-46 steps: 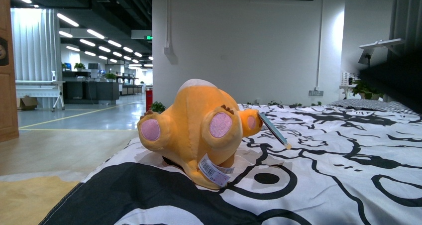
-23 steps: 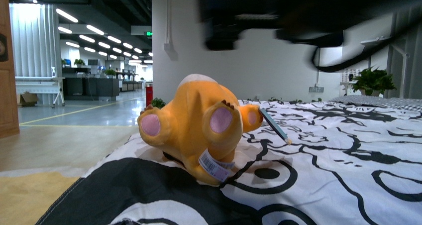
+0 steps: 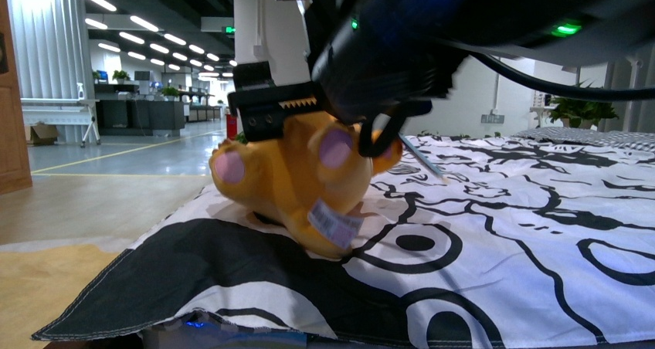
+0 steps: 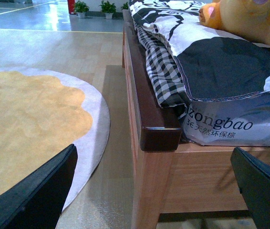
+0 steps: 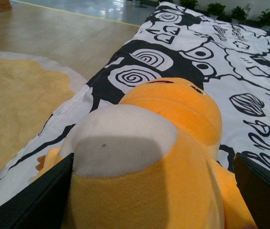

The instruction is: Put away toys

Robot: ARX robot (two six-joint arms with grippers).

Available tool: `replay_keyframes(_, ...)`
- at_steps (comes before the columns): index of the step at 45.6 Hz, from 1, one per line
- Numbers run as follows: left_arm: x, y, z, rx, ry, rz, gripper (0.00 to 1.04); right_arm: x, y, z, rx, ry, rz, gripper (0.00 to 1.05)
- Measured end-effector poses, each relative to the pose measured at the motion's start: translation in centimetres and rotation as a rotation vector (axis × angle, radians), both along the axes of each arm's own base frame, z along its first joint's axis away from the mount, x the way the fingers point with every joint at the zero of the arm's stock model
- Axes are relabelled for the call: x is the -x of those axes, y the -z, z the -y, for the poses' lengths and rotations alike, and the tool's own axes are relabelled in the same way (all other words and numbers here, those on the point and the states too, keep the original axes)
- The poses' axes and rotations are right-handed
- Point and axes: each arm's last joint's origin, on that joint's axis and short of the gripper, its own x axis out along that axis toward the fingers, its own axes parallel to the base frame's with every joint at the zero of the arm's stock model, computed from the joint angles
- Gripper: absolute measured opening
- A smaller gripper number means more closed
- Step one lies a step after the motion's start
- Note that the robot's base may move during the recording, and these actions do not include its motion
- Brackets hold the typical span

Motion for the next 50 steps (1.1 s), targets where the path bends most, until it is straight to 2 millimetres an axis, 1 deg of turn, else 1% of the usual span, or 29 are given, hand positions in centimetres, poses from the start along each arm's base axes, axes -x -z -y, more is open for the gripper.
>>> replay_keyframes(10, 0.0, 0.0, 0.0, 0.000, 0.000, 0.000, 0.99, -0.9, -0.3, -0.9, -0.046, 0.006, -0.026, 0.99)
replay_keyframes(17, 0.0, 0.0, 0.0, 0.000, 0.000, 0.000, 0.99, -1.1, -0.6, -2.0, -0.063, -0.003, -0.028, 0.99)
replay_keyframes(19, 0.0, 0.0, 0.0, 0.000, 0.000, 0.000, 0.99, -1.0, -0.4, -2.5, -0.062, -0.010, -0.033, 0.99)
replay_keyframes(23, 0.0, 0.0, 0.0, 0.000, 0.000, 0.000, 0.99, -0.6, 0.5, -3.9, -0.048, -0.035, -0.049, 0.99)
replay_keyframes(28, 0.0, 0.0, 0.0, 0.000, 0.000, 0.000, 0.99, 0.0, 2.7, -5.4, 0.002, -0.048, -0.061, 0.99)
replay_keyframes(34, 0.0, 0.0, 0.0, 0.000, 0.000, 0.000, 0.99, 0.2, 4.3, -5.8, 0.068, -0.025, -0.050, 0.99)
replay_keyframes(41, 0.0, 0.0, 0.0, 0.000, 0.000, 0.000, 0.99, -0.1, 5.0, -5.3, 0.101, 0.012, -0.029, 0.99)
replay_keyframes(42, 0.0, 0.0, 0.0, 0.000, 0.000, 0.000, 0.99, -0.1, 5.1, -5.2, 0.100, 0.022, -0.024, 0.97)
replay_keyframes(43, 0.0, 0.0, 0.0, 0.000, 0.000, 0.000, 0.99, -0.1, 5.2, -5.1, 0.102, 0.037, -0.015, 0.92)
replay_keyframes(48, 0.0, 0.0, 0.0, 0.000, 0.000, 0.000, 0.99, -0.3, 5.2, -4.6, 0.104, 0.063, -0.009, 0.76)
replay_keyframes(50, 0.0, 0.0, 0.0, 0.000, 0.000, 0.000, 0.99, -0.3, 5.2, -4.3, 0.102, 0.066, -0.006, 0.71)
